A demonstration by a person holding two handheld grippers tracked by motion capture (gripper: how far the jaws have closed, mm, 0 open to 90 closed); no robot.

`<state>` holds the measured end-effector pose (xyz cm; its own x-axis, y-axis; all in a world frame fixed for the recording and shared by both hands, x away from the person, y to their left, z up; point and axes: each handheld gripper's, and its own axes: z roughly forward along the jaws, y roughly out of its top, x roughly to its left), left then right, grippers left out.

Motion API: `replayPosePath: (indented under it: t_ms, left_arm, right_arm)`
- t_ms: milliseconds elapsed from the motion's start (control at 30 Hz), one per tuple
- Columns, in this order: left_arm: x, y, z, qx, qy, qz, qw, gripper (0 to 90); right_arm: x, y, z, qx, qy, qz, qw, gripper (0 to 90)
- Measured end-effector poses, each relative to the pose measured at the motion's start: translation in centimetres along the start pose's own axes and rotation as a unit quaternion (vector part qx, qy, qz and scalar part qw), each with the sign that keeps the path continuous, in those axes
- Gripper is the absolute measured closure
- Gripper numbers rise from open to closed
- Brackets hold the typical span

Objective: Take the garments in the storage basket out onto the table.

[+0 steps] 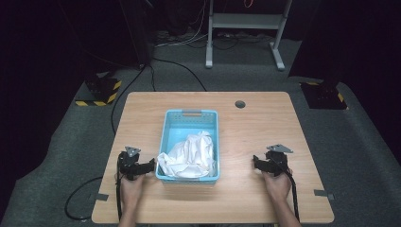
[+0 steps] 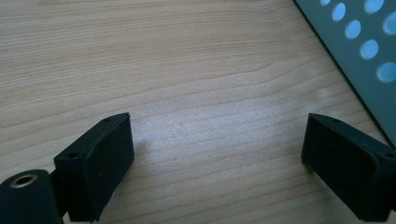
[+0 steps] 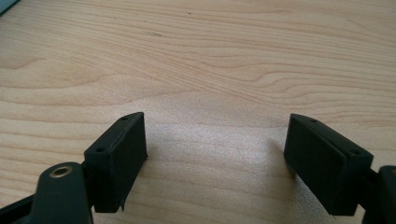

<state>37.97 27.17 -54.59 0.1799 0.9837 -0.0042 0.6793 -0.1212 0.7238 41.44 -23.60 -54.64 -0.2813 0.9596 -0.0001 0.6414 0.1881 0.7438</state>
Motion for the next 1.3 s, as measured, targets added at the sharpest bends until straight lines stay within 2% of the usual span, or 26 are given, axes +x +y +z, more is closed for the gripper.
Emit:
replayPosePath:
  t_ms: [300,467,633,700,767,967,1300]
  left_arm:
    - [0.1,0.0,0.0,-0.002,-0.003,-0.003,1.0000,9.4]
    - [0.1,0.0,0.0,-0.002,-0.002,-0.003,1.0000,9.4]
    - [0.1,0.0,0.0,-0.002,-0.003,-0.003,1.0000,9.4]
    - [0.1,0.0,0.0,-0.002,-0.003,-0.003,1.0000,9.4]
    - [0.1,0.0,0.0,-0.002,-0.002,-0.003,1.0000,9.4]
    - [0.1,0.0,0.0,-0.002,-0.002,-0.003,1.0000,9.4]
    - [0.1,0.0,0.0,-0.001,-0.002,-0.002,1.0000,9.4]
  right_arm:
    - [0.0,0.1,0.0,0.000,-0.002,0.004,1.0000,20.8]
    - [0.1,0.2,0.3,0.007,-0.002,0.001,1.0000,12.8]
    - [0.1,0.2,0.2,0.013,0.003,-0.002,0.9999,11.3]
    - [0.0,0.3,0.1,0.018,0.009,-0.001,0.9998,10.1]
    - [0.0,0.5,-0.1,0.021,0.032,0.007,0.9993,9.4]
    - [0.6,1.1,-1.0,0.016,0.058,-0.001,0.9982,8.3]
    - [1.4,2.6,-2.4,-0.012,0.093,-0.007,0.9956,8.3]
